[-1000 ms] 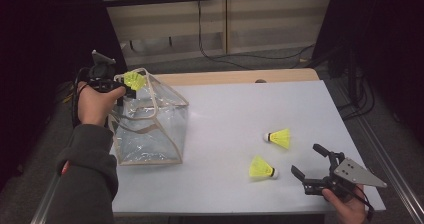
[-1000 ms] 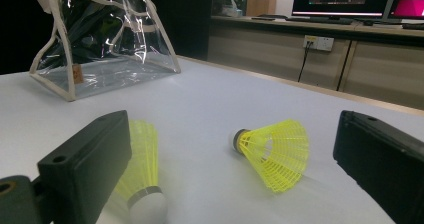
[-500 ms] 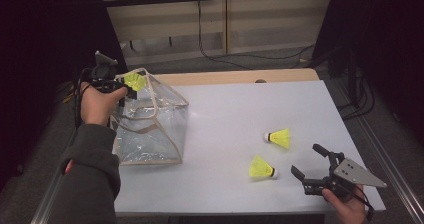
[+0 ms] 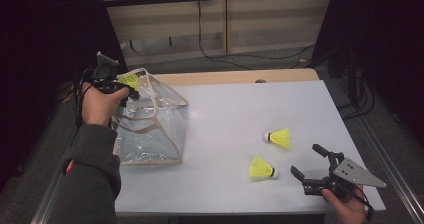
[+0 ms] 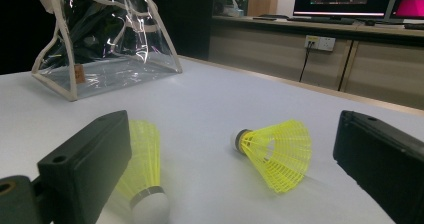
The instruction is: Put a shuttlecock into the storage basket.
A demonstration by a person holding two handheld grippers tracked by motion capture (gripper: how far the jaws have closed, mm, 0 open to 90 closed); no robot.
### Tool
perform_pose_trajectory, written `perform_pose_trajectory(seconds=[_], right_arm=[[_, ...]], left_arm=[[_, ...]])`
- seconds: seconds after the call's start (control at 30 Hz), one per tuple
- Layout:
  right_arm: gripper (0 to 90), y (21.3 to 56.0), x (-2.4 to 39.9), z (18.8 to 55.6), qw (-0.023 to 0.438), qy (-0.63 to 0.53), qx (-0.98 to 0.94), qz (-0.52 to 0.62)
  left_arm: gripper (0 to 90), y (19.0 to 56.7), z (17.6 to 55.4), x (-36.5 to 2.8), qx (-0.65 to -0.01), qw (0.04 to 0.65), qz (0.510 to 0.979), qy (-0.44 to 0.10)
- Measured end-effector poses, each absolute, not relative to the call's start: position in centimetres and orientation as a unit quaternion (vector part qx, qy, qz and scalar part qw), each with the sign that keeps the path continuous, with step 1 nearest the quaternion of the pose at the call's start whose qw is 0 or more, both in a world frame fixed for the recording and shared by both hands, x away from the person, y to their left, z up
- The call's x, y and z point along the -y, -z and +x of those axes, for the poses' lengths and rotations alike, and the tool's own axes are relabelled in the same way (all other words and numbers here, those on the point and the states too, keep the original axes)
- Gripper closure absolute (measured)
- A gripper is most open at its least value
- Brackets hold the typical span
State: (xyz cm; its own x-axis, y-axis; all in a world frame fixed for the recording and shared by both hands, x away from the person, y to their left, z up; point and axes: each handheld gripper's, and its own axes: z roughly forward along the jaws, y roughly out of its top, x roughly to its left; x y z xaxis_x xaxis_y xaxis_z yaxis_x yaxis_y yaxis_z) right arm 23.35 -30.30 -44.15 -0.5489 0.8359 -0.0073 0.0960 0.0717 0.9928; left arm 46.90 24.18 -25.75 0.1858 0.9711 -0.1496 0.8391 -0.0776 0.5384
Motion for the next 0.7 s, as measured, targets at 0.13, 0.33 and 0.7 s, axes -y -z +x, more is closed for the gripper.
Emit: perform_pose_trajectory(seconds=[0.13, 0.33, 0.7], right_arm=[[1.8, 44.1, 30.3, 23.3, 0.317, -0.583, -0.66, 0.353], [1.8, 44.1, 30.3, 23.3, 0.318, -0.582, -0.66, 0.354], [1.8, 44.1, 30.3, 23.3, 0.318, -0.582, -0.659, 0.354]], left_arm=[[56.8, 25.7, 46.9, -24.1, -0.624, 0.264, 0.725, -0.124], [55.0, 25.6, 46.9, -23.9, -0.618, 0.264, 0.731, -0.12], [48.7, 24.5, 46.4, -23.4, -0.602, 0.28, 0.74, -0.104]])
